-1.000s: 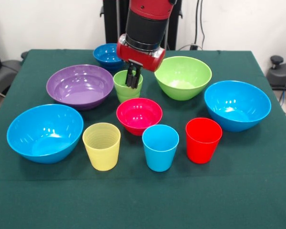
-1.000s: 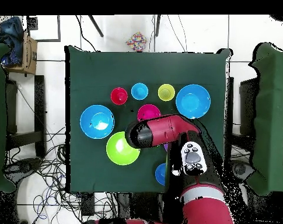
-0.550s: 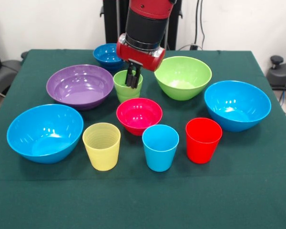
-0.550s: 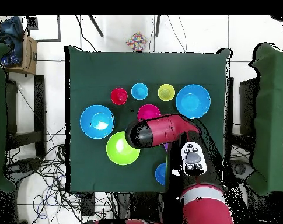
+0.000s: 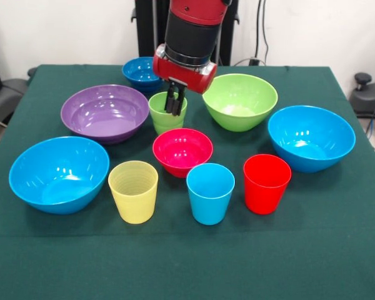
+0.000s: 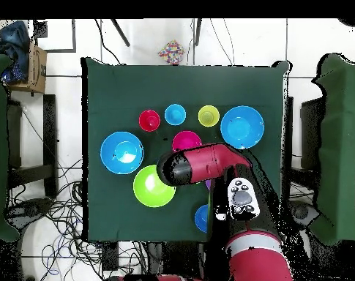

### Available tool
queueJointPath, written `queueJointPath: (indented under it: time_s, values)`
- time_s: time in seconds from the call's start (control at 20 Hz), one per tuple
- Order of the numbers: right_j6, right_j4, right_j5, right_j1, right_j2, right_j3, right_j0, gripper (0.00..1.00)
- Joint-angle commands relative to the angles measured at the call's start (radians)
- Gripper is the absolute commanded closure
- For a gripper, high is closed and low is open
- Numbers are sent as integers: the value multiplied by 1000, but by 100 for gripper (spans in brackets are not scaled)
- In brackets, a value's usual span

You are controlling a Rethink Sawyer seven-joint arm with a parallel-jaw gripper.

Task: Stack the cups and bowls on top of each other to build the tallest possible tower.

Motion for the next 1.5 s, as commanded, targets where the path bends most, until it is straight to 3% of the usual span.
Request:
queueJointPath:
  time_s: [0.05,1.5]
  values:
    - [-71,43,129,98,91,-24,4,100]
    - [-53,0,77,77,49,-49,36,100]
